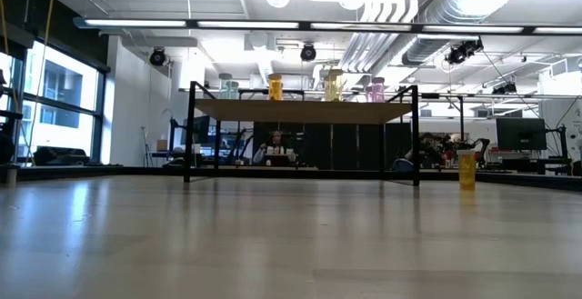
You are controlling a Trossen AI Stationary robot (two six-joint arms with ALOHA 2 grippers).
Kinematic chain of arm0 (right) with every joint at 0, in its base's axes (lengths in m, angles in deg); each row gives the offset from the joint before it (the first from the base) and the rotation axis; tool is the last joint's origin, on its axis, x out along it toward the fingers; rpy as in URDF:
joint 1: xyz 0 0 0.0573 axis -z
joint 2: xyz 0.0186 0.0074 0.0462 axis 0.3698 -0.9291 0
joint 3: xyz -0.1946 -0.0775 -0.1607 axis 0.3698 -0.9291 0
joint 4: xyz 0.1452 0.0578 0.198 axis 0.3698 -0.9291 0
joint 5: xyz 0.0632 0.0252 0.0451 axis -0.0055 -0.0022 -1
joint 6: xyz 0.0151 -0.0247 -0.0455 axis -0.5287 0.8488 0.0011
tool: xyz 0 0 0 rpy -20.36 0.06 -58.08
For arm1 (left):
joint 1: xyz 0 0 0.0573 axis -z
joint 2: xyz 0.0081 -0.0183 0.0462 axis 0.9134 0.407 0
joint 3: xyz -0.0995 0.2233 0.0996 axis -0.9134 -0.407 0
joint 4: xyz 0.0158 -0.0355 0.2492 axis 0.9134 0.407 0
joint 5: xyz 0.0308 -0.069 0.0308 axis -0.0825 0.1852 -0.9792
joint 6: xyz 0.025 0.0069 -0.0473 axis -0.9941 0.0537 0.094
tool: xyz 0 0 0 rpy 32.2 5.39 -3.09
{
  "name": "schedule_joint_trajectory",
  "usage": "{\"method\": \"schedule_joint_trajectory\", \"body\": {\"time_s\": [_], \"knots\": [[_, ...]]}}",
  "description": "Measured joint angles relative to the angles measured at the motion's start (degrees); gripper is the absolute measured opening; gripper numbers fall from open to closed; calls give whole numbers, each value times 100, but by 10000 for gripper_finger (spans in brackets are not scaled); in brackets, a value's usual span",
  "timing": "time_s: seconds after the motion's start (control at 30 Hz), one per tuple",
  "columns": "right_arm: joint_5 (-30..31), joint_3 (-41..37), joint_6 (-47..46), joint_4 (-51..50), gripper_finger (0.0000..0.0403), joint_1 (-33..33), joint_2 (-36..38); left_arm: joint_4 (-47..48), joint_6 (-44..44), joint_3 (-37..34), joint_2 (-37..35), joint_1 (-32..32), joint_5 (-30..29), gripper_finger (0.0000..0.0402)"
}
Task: Pick and place medicine bottles onto shelf by color
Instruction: Put the violet pill bottle on the shelf aligned with the other violet pill bottles
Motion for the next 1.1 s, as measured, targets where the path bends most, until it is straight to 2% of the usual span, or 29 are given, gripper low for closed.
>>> {"method": "schedule_joint_trajectory", "body": {"time_s": [0.1, 0.33, 0.47, 0.6, 0.73, 0.93, 1.1], "knots": [[397, 0, -1, -50, 107, 56, 270, 31, -106, 7, -113, 0, -103, 204], [817, 0, 204, -231, 107, 164, 991, 74, -229, 4, -211, -16, -419, 200], [1403, -96, 147, -549, 107, 169, 1267, 123, -260, 2, -203, -20, -515, 200], [1956, -1005, -190, -513, 107, 260, 1599, 119, -319, 2, -203, -20, -514, 200], [2176, -2267, -806, 97, 107, 440, 2038, 119, -318, 2, -203, -19, -516, 200], [2200, -3750, -1567, 1154, 107, 474, 2562, 117, -318, 2, -203, -20, -529, 200], [2178, -4476, -1849, 1760, 107, 347, 2707, 117, -319, 2, -203, -20, -529, 200]]}}
